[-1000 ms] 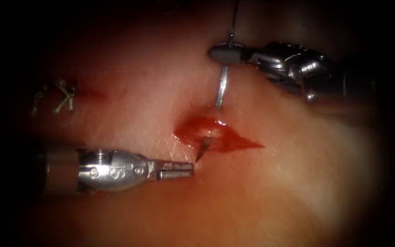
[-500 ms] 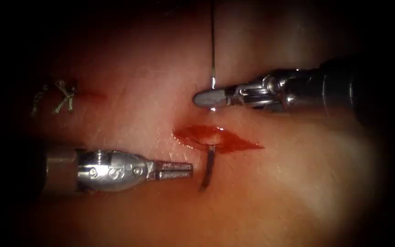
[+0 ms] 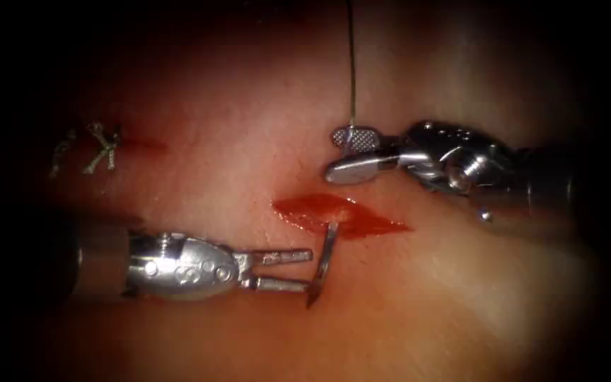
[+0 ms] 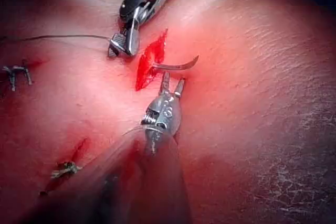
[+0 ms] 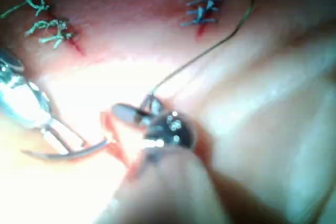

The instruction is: Wound Closure

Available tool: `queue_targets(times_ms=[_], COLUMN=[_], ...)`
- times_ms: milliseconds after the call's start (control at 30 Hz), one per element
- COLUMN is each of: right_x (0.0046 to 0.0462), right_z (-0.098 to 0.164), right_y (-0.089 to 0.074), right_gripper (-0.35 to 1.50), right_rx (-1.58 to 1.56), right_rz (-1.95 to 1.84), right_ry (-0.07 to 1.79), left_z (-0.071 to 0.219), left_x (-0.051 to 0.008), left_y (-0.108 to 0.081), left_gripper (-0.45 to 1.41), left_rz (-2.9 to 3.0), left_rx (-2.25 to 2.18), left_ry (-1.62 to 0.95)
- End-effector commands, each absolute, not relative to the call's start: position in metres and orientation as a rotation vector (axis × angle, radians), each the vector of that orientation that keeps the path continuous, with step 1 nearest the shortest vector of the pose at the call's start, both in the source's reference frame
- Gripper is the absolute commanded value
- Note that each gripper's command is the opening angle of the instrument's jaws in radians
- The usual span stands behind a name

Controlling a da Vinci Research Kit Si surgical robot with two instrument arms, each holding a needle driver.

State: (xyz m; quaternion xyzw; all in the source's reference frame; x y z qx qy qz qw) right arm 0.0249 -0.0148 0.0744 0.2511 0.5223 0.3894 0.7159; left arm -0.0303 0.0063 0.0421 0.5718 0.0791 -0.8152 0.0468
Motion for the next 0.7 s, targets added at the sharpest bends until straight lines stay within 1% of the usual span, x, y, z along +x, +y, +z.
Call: queue_targets(times_ms=[33, 133, 233, 400, 533, 700], right_x=[0.0251, 0.0244, 0.0246, 0.0247, 0.0247, 0.0248], right_z=[0.0749, 0.0747, 0.0748, 0.0749, 0.0751, 0.0751], right_y=[-0.0143, -0.0139, -0.0145, -0.0150, -0.0152, -0.0154], right_gripper=[1.16, 1.16, 1.11, 1.08, 1.06, 0.99], right_rx=[0.556, 0.556, 0.551, 0.553, 0.551, 0.550], right_rz=[0.864, 0.861, 0.860, 0.853, 0.852, 0.851], right_ry=[1.156, 1.157, 1.157, 1.159, 1.159, 1.159], left_z=[0.0429, 0.0425, 0.0419, 0.0410, 0.0405, 0.0419], left_x=[-0.0309, -0.0314, -0.0314, -0.0308, -0.0308, -0.0316], left_y=[0.0062, 0.0060, 0.0066, 0.0076, 0.0080, 0.0072], left_gripper=[0.47, 0.54, 0.61, 0.61, 0.58, 0.56], left_rz=[-2.486, -2.435, -2.401, -2.409, -2.404, -2.404], left_rx=[1.748, 1.741, 1.755, 1.773, 1.779, 1.768], left_ry=[0.239, 0.183, 0.134, 0.096, 0.084, 0.069])
